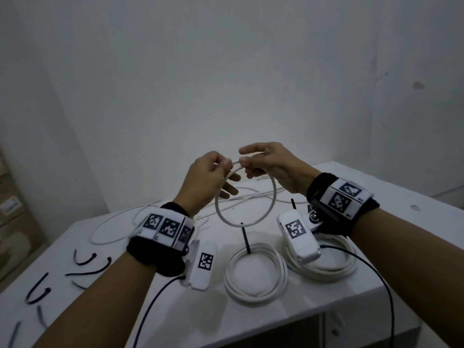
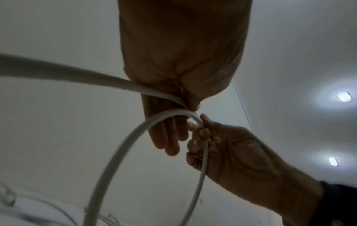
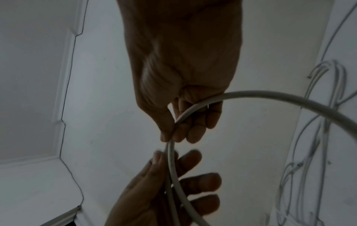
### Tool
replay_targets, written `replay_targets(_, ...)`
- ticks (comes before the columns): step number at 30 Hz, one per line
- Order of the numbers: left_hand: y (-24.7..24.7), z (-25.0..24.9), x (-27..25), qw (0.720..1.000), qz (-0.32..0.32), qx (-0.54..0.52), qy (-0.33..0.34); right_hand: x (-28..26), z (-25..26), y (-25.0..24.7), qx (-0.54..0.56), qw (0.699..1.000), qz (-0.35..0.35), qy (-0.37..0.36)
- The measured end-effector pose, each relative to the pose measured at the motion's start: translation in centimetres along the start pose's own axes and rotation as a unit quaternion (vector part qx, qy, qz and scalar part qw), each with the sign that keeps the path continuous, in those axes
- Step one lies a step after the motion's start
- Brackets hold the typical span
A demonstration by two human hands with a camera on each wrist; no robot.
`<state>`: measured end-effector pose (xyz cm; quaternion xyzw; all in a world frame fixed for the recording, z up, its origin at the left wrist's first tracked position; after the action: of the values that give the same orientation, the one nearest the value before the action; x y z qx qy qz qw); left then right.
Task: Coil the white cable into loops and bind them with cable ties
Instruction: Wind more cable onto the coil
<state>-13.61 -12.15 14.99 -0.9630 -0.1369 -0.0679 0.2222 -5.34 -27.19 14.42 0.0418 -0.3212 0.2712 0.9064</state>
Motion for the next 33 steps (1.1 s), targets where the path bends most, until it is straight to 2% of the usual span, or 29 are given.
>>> replay_targets(4,-0.4,1.6,-0.5,0.996,-0.009,-0.09,-0.027,-0.5,-0.9,-0.9,0.013,0.999,-0.048,0.007)
replay_targets(8,0.9,2.6,-1.4,0.989,-0.001,-0.146,0.012,-0.4,-1.3,0.6,0.11,0.987,-0.118,0.023)
replay_targets(10,1.0,3.0,-1.7,0.985,-0.009,-0.172,0.029,-0.5,-1.3,1.0,0.117,0.985,-0.12,0.027)
replay_targets(15,-0.4,4.0,-1.1,0.976,-0.062,-0.209,0.025,-1.9,-1.1,1.2,-0.012,1.0,0.001,-0.001)
replay_targets(18,-0.3,3.8,-1.0,0.982,-0.025,-0.185,0.022,-1.7,-0.5,2.2,-0.114,0.99,0.076,-0.029)
replay_targets(20,-0.2,3.7,-1.1,0.989,0.002,-0.149,0.02,-0.9,0.2,3.0,-0.167,0.976,0.138,-0.022)
replay_targets(23,-0.6,3.5,-1.3,0.99,0.005,-0.135,0.028,0.1,1.1,3.4,-0.161,0.97,0.184,-0.002)
replay_targets(25,-1.2,3.4,-1.5,0.986,-0.001,-0.163,0.035,0.3,0.9,3.1,-0.141,0.976,0.163,-0.003)
replay_targets(28,-1.5,4.0,-1.8,0.981,-0.025,-0.185,0.045,-0.3,-0.4,2.6,-0.101,0.991,0.088,0.003)
replay_targets(33,-0.1,4.9,-2.2,0.979,-0.059,-0.197,0.015,-0.9,-1.6,4.4,-0.05,0.999,-0.014,0.002)
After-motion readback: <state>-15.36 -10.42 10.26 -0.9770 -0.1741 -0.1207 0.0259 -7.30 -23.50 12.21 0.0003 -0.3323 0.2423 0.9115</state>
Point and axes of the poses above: each hand's wrist, its own x-axis towards the middle knuckle, its own y-axis out of the palm, z = x × y, the point moved 2 cm from there along x, towards the middle knuckle, and after that the axes turned 14 degrees about -y, right-handed, at the moved point
